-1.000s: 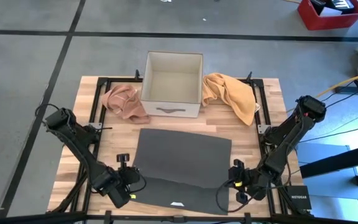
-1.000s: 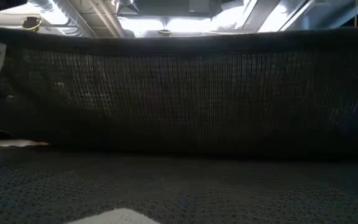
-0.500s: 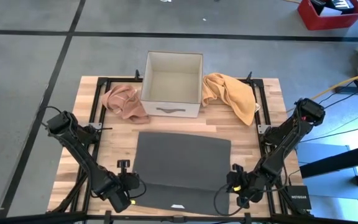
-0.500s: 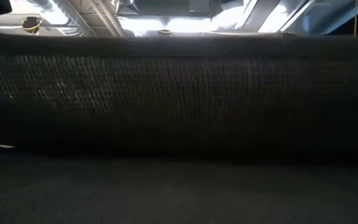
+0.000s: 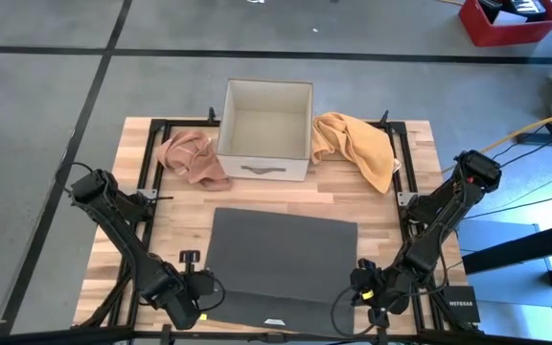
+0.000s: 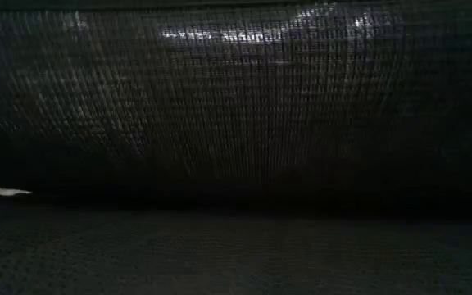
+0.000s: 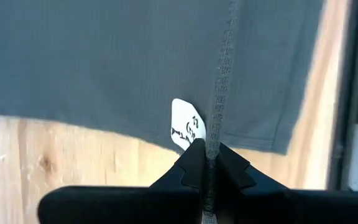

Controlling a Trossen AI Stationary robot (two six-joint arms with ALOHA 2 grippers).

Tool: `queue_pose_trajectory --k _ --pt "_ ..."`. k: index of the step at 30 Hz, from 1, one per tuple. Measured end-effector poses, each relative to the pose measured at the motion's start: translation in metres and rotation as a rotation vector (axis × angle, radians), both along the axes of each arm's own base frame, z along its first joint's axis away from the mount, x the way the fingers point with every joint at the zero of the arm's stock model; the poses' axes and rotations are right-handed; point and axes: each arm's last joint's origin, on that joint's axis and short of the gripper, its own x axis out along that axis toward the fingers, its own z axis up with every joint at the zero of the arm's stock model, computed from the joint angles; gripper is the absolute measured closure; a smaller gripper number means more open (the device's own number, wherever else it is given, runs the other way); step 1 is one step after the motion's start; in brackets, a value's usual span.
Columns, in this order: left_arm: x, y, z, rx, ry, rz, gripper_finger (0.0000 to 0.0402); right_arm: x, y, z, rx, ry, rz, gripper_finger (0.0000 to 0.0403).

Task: Fold towel
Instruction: Fold the dark gray towel

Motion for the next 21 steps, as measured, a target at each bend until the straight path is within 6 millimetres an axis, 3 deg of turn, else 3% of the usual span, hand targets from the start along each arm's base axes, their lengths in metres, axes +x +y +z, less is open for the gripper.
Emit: queue_pose_trajectory --k 4,13,21 --pt "-0.001 -0.005 0.000 -0.006 -0.011 -0.007 0.0399 0.001 0.004 0.000 0.022 -0.018 0.004 0.0399" --pt "-0.005 -0.005 -0.025 0.035 0.036 -0.003 0.0399 0.004 0.016 -0.016 0.020 -0.010 0.022 0.0398" --pt "-0.003 -0.008 -0.027 -0.009 0.016 0.001 0.0394 0.007 0.024 -0.026 0.056 0.029 0.074 0.0397"
